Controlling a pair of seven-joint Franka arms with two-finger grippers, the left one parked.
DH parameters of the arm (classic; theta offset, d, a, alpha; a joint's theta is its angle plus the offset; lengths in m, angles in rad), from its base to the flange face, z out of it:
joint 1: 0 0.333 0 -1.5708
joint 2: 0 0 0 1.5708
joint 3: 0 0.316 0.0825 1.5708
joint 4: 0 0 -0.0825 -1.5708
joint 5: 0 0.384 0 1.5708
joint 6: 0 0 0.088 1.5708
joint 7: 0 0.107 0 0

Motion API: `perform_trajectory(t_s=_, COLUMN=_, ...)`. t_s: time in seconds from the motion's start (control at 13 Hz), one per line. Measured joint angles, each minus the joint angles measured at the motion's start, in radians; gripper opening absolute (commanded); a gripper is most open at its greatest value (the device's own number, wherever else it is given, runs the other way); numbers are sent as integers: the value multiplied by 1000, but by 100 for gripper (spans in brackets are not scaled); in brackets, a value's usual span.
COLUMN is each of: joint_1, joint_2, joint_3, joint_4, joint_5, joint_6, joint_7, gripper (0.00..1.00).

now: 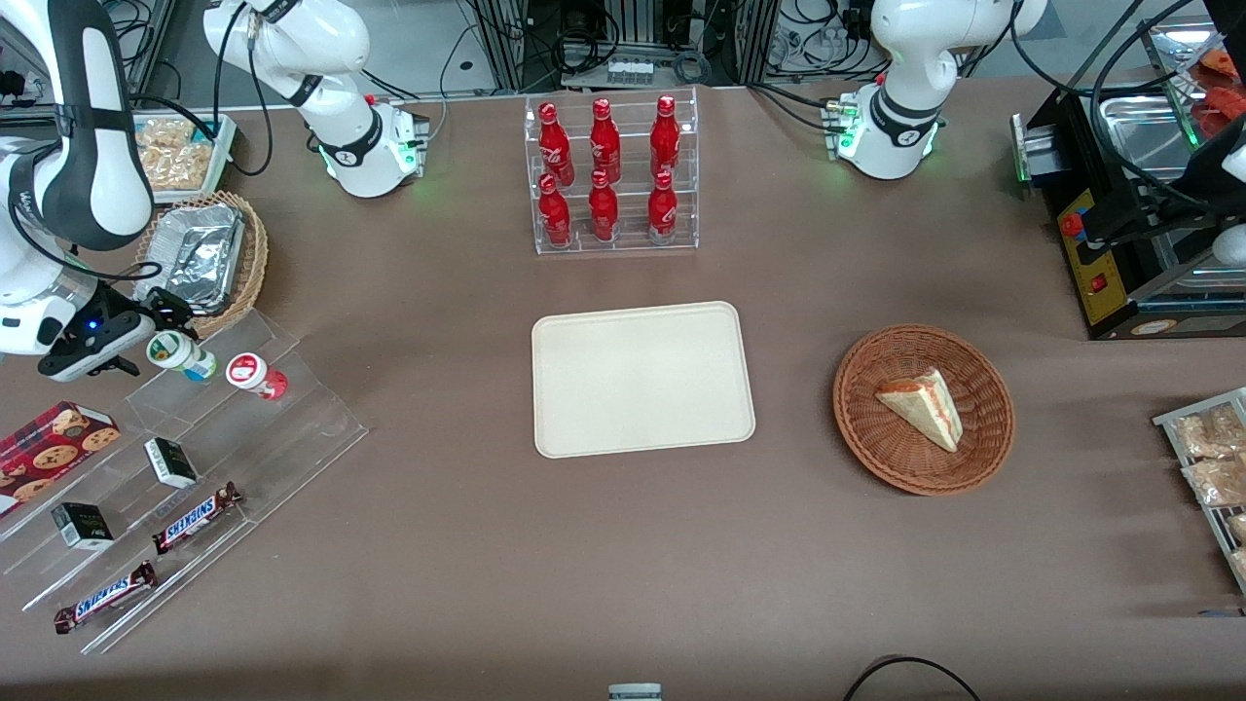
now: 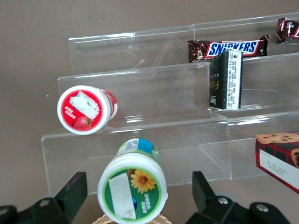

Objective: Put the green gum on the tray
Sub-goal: 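Lower the right gripper onto the green-and-white gum tub and close it, then lift the gum tub off the display and carry it toward the tray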

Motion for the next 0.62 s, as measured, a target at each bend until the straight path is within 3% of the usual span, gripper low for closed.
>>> perform_trajectory(t_s=0.08, joint_1=0, joint_2=0, joint_3=1, joint_4=-2, joint_5=0, joint_6=6, joint_7=0, gripper=98)
perform_trajectory(t_s=0.15, joint_1=0, joint_2=0, joint_3=1, joint_4=-3, joint_5=0, joint_6=7, joint_7=0, gripper=88)
perform_trajectory(t_s=0.23, joint_1=0, joint_2=0, joint_3=1, joint_4=-3, joint_5=0, joint_6=7, joint_7=0, gripper=57)
perform_trajectory(t_s=0.31, joint_1=0, joint_2=0, joint_3=1, joint_4=-4, joint_5=0, joint_6=7, joint_7=0, gripper=19)
perform_trajectory(t_s=0.38, joint_1=0, joint_2=0, joint_3=1, joint_4=-4, joint_5=0, joint_6=7, joint_7=0, gripper=0)
perform_trajectory(t_s=0.62, joint_1=0, joint_2=0, joint_3=1, joint_4=-5, joint_5=0, joint_6=7, joint_7=1, gripper=0)
